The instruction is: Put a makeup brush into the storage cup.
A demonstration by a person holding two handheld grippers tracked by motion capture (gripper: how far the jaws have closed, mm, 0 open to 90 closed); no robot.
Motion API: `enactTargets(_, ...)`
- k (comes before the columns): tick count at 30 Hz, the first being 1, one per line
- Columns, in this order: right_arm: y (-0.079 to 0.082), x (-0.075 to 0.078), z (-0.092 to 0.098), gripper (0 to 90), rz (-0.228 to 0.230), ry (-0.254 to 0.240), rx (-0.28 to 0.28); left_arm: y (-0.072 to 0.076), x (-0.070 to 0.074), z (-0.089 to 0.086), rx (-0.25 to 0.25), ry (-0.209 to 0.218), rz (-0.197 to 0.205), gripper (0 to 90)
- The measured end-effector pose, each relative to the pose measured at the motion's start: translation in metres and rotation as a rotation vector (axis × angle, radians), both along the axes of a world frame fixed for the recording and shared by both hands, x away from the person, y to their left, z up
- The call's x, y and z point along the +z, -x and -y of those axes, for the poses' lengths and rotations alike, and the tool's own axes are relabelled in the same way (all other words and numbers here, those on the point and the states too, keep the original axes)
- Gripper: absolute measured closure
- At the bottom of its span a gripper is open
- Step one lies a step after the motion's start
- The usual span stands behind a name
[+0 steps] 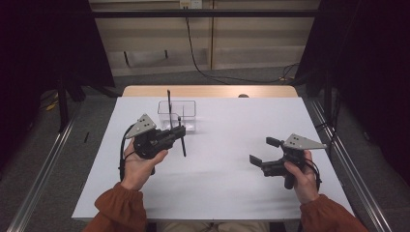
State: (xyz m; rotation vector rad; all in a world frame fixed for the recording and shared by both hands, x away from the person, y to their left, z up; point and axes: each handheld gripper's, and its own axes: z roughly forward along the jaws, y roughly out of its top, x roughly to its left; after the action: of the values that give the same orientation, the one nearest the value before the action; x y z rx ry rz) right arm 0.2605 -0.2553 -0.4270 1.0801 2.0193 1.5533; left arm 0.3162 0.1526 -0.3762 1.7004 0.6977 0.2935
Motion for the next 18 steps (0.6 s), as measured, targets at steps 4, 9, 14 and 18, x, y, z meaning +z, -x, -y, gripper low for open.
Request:
enactTargets(4,0.005,0.000,0.010,1.1,0.004,0.005,-0.041,-0.001,0.000,-0.003,0.008,-0.006,0.001,84.0)
enactTargets(9,0.013,-0.001,0.023,1.2,0.017,-0.016,-0.087,-0.002,0.002,-0.010,0.025,-0.007,0.002,84.0)
enactTargets(14,0.019,-0.005,0.032,0.6,0.026,-0.006,-0.125,-0.003,0.004,-0.016,0.038,-0.007,0.004,84.0)
enactTargets(18,0.023,-0.007,0.036,0.6,0.048,-0.004,-0.172,-0.004,0.005,-0.020,0.050,-0.010,0.005,84.0)
